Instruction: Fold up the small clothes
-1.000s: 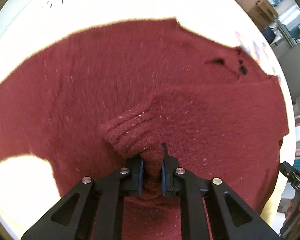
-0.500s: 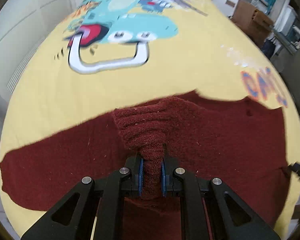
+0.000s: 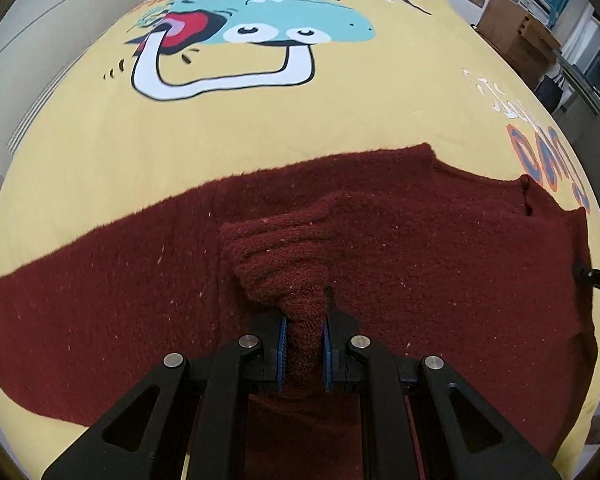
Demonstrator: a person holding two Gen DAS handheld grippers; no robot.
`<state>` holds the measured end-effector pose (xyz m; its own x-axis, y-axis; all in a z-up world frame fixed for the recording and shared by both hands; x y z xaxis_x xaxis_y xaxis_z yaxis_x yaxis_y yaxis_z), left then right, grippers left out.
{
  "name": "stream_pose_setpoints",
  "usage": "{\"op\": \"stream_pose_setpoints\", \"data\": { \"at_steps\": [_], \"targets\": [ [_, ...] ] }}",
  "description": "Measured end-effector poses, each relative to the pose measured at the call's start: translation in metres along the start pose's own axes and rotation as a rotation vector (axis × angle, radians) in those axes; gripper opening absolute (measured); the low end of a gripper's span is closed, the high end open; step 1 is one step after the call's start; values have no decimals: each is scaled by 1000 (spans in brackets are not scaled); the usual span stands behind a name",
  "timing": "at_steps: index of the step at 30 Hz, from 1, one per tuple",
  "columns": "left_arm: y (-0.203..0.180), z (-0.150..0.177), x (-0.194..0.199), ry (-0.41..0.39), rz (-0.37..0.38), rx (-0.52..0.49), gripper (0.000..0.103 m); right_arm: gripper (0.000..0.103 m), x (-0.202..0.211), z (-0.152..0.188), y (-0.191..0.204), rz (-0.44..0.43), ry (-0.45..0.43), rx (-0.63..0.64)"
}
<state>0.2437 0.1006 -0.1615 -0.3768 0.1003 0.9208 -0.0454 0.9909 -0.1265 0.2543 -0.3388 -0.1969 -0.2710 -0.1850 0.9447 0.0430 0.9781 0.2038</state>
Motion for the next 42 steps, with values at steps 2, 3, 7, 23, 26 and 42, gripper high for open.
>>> {"op": "stream_pose_setpoints", "data": {
  "at_steps": [2, 3, 7, 23, 26, 42],
  "targets": [
    [-5, 0, 2, -2, 19, -4, 11, 18, 12, -2, -4, 13, -42, -16],
    [-7, -2, -1, -1, 28, -6, 11, 18, 20, -1, -7, 24, -67, -26],
    [-16, -1, -13, -1, -4, -42, 11, 17, 29, 2, -18, 27, -95, -45],
    [-11, -1, -6, -30, -52, -14, 75, 76, 28, 0, -6, 140, -110, 44],
    [-18, -7, 13, -67, -43, -20, 95, 82, 53, -1, 10, 115, -188, 77],
    [-86, 37, -16, -111, 17, -147, 102, 103, 31, 52, 155, 68, -274, 379]
  ]
}}
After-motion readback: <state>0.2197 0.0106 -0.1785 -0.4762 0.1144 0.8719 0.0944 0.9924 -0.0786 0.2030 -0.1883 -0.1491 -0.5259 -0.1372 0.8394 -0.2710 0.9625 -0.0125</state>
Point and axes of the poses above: each gripper's, at about its wrist camera, not at the fingertips, and x roughly against the way its jaws point, y to its left, z to its underside, the point moved 4 cm from there along -x, roughly the way its jaws point, and after that the axes turned 6 degrees about x, right-handed, at the moved point
